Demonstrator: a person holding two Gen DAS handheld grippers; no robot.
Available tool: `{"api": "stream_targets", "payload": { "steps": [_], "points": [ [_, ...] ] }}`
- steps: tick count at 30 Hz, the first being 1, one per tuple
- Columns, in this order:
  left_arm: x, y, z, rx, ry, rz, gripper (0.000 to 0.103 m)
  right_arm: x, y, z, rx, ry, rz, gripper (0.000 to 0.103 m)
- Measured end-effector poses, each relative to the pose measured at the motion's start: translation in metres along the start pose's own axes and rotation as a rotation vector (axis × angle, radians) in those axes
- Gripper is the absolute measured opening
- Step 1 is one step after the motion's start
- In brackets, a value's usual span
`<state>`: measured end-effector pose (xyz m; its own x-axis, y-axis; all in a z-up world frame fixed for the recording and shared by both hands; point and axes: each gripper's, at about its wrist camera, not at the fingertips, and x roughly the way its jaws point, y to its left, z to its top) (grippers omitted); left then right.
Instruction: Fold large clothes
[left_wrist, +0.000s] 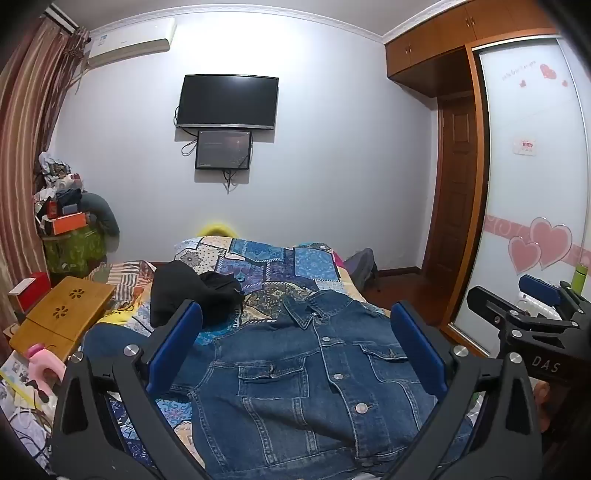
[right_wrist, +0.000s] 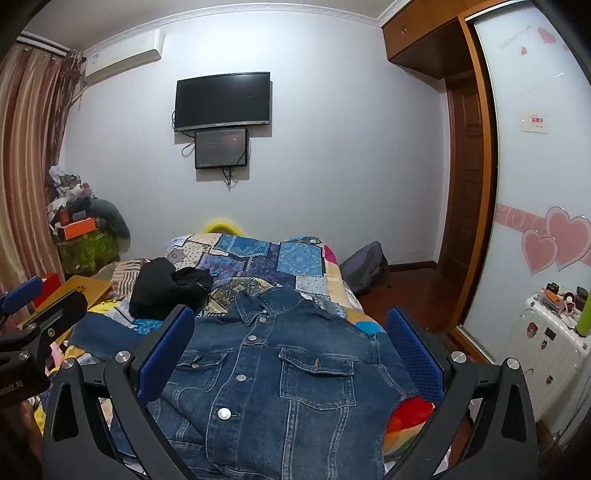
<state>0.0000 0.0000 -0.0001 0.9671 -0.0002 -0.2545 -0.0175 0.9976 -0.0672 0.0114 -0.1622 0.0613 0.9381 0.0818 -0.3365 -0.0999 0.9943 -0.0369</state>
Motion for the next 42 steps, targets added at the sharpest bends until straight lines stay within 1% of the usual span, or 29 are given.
{"api": "stream_targets", "payload": {
  "steps": [9,22,36,42],
  "points": [
    [-0.002,-0.009,-0.001,0.0,0.015,0.006,0.102,-0.001,0.002,-0.003,-0.003,-0.001,-0.003,0.103],
    [0.004,0.006,-0.002,-0.023,0.009,0.003,0.102,0.0,0.001,0.001,-0.004,0.004,-0.001,0.103],
    [0.007,0.009,-0.005,-0.029,0.006,0.011,0.102,-0.002,0.008,-0.002,-0.011,-0.001,0.009,0.103],
    [0.006,0.01,-0.007,-0.035,0.004,0.014,0.102,-0.001,0.009,0.001,-0.018,0.003,0.013,0.103]
  ]
}}
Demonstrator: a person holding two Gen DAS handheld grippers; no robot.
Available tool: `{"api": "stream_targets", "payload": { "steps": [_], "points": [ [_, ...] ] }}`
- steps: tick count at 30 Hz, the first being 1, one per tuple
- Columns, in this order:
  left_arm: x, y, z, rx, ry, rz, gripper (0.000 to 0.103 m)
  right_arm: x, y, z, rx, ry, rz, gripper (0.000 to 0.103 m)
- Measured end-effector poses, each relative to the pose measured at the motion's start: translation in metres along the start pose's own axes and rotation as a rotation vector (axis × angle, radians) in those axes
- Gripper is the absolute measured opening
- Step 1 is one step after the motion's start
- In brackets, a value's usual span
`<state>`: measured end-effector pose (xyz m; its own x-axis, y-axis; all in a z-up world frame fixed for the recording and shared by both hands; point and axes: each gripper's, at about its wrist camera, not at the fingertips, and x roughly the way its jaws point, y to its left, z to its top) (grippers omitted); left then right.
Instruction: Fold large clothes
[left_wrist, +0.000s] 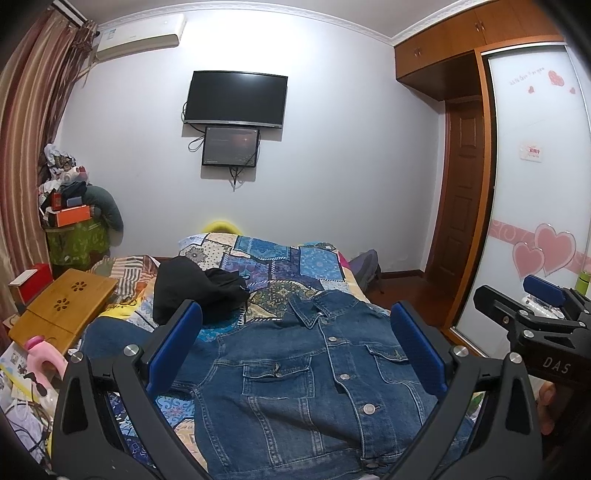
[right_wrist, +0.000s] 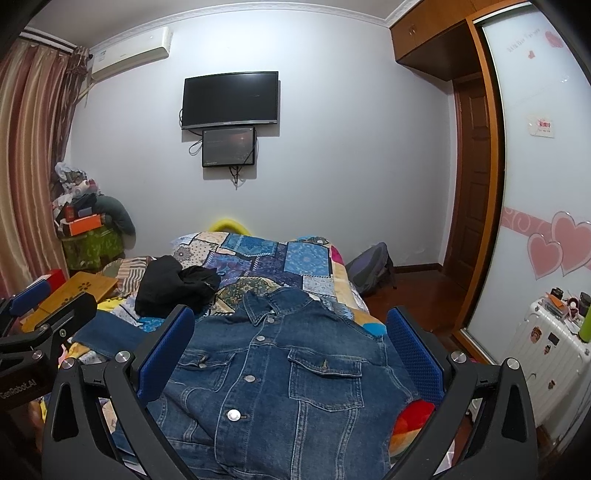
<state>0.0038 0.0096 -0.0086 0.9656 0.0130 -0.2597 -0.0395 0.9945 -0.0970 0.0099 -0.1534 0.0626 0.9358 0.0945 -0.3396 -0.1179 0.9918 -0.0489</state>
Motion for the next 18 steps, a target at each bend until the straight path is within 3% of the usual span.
{"api": "stream_targets", "payload": {
  "steps": [18],
  "points": [
    [0.0039,0.0043,-0.0013,-0.015,0.004,0.006,0.102,-0.0026,0.0043,0.0025,-0.006,0.002,-0.002,0.103]
  ]
}}
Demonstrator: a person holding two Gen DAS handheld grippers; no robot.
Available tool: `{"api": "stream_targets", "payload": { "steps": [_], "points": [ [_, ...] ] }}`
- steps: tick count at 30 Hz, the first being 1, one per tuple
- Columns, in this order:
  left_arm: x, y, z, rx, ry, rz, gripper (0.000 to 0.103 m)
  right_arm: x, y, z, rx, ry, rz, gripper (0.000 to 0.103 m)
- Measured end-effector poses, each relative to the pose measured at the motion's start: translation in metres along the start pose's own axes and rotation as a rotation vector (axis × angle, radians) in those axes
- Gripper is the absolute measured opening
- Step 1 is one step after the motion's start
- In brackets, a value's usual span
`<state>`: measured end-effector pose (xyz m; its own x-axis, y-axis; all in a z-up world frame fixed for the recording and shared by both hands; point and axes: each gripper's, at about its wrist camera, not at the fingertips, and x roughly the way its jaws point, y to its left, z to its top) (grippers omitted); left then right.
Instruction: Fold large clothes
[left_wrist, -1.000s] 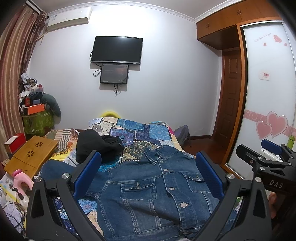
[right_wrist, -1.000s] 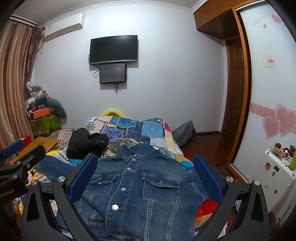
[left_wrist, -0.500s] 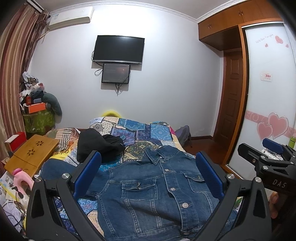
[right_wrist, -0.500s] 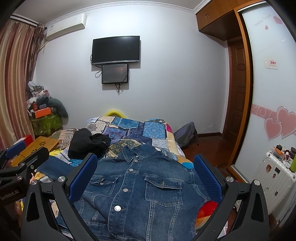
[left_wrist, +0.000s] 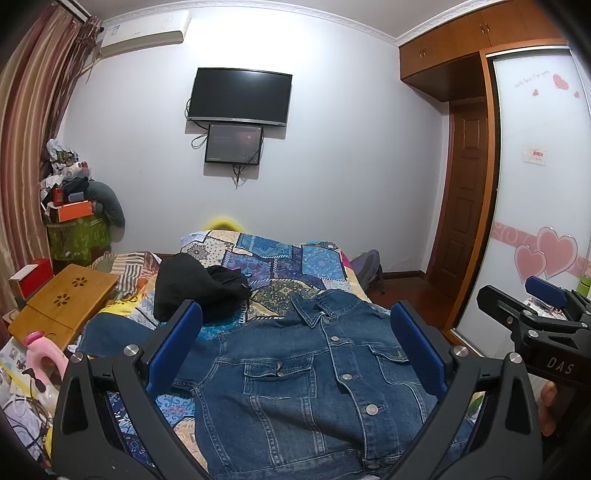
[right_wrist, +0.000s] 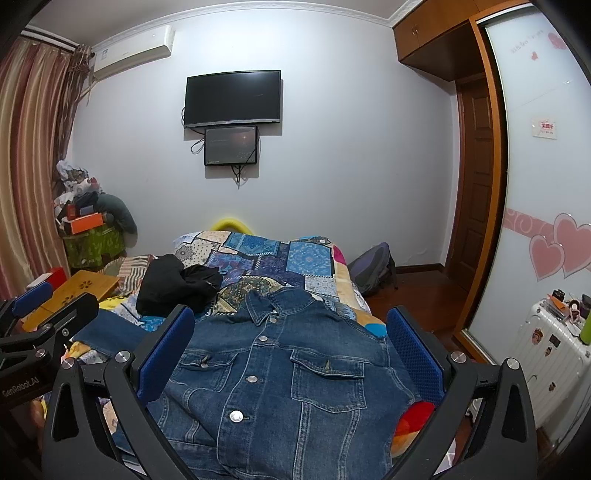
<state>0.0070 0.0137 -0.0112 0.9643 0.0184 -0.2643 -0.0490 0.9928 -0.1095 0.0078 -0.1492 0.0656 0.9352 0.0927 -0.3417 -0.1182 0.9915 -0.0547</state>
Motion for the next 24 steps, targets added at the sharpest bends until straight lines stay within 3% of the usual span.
{"api": "stream_targets", "payload": {
  "steps": [24],
  "points": [
    [0.021,0.014,0.002,-0.011,0.029,0.019,0.102,0.025,0.0,-0.002,-0.001,0.058,-0.003,0.103]
  ]
}}
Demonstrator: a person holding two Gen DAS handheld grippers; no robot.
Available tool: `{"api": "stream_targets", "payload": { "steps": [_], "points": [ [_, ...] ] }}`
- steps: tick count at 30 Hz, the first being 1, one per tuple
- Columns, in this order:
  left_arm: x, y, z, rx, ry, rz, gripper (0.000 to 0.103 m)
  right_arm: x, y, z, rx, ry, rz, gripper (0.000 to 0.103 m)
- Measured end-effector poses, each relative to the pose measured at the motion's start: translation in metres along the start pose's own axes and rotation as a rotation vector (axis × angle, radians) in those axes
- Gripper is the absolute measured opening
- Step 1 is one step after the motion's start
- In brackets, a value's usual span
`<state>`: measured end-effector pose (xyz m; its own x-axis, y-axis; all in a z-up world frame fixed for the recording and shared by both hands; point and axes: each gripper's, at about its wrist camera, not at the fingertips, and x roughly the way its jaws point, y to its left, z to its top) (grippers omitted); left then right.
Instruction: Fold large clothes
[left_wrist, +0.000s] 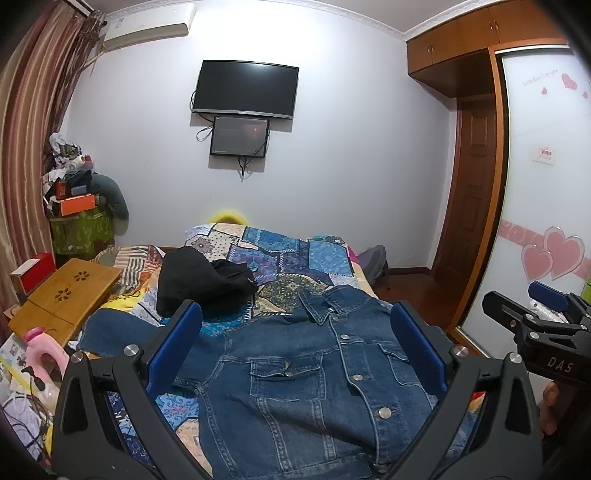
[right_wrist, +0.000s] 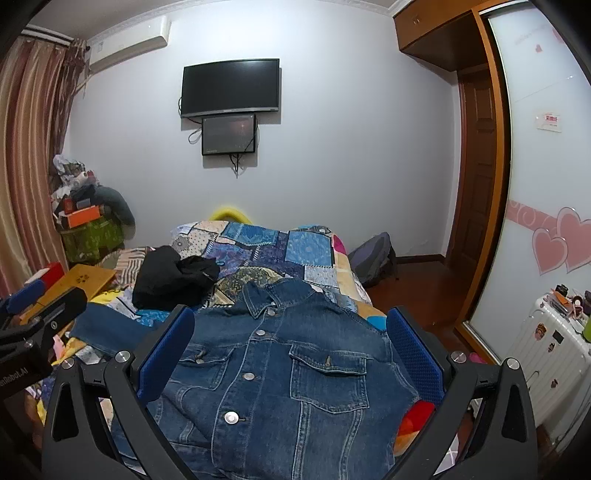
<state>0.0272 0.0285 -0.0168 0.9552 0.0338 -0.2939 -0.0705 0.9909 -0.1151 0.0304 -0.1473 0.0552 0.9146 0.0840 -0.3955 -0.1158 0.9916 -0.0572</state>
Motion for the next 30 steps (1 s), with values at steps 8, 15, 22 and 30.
{"api": "stream_targets", "payload": {
  "steps": [8,15,22,30],
  "points": [
    [0.027,0.015,0.004,0.001,0.023,0.024,0.102,0.028,-0.006,-0.002,0.017,0.074,-0.018,0.103],
    [0.053,0.047,0.015,-0.019,0.024,0.092,0.102,0.059,-0.009,0.0,0.023,0.141,-0.048,0.103],
    [0.09,0.103,0.018,-0.074,0.055,0.247,0.102,0.101,-0.014,-0.002,0.091,0.238,-0.007,0.103],
    [0.144,0.197,-0.009,-0.229,0.207,0.466,0.102,0.143,0.0,-0.008,0.024,0.302,-0.08,0.103]
  ]
}}
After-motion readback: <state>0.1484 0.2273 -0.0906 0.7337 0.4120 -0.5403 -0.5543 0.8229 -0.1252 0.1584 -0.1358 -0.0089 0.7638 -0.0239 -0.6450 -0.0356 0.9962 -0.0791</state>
